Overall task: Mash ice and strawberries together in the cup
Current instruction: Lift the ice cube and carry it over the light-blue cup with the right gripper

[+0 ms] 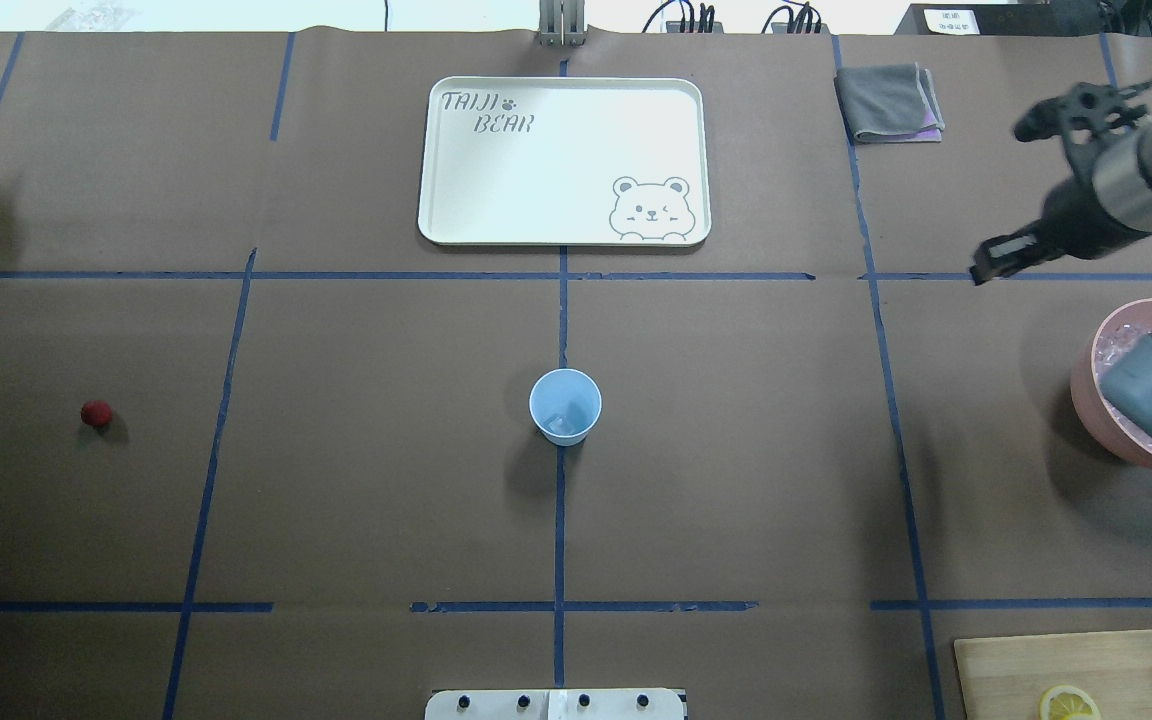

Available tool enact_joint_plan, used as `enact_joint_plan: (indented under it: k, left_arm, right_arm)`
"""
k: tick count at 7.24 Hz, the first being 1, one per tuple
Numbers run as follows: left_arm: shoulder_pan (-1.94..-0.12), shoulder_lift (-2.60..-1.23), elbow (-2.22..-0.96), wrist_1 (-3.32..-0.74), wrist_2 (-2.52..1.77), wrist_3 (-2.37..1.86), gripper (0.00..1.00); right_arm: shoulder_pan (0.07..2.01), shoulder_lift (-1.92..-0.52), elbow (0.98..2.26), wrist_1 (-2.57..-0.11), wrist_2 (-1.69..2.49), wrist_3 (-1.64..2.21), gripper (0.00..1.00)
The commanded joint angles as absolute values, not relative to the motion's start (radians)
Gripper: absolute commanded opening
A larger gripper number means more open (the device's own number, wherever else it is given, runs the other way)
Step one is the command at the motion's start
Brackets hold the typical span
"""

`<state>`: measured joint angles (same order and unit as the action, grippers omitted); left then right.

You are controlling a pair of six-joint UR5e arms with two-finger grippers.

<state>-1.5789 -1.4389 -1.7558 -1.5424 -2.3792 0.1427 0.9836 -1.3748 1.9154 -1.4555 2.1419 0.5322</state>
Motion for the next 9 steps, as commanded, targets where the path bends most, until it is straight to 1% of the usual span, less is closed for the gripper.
enact_joint_plan:
  k: [1,2,3,5,6,8,9]
  left_arm:
    - [-1.577,-1.447,-1.756,-1.551,-2.379,0.143,1.0]
    - [-1.577,-1.447,-1.756,-1.58,-2.379,0.143,1.0]
    - [-1.575,-1.447,-1.755,-1.585,-2.379,0.143,1.0]
    - [-1.556,-1.447,-1.755,-1.586,-2.379,0.143,1.0]
    - [-1.549,-1.448,-1.749,-1.585,-2.379,0.143,1.0]
    - [-1.542,-1.404,-1.755,-1.585,-2.443,0.141,1.0]
    - [-1.542,-1.399,-1.756,-1.58,-2.474,0.141,1.0]
  right_arm:
    - [0.837,-1.208,1.919,-1.547,2.119,0.662,0.07]
    - [0.79,-1.14,1.902,-1.592,2.084,0.729,0.07]
    - [0.775,-1.114,1.898,-1.597,2.08,0.73,0.09]
    - [0.822,-1.089,1.93,-1.611,2.088,0.732,0.09]
    - [0.848,-1.048,1.927,-1.696,2.085,0.726,0.09]
    - [0.804,-1.065,1.875,-1.721,2.063,0.73,0.09]
    - [0.798,-1.069,1.885,-1.718,2.051,0.73,0.1]
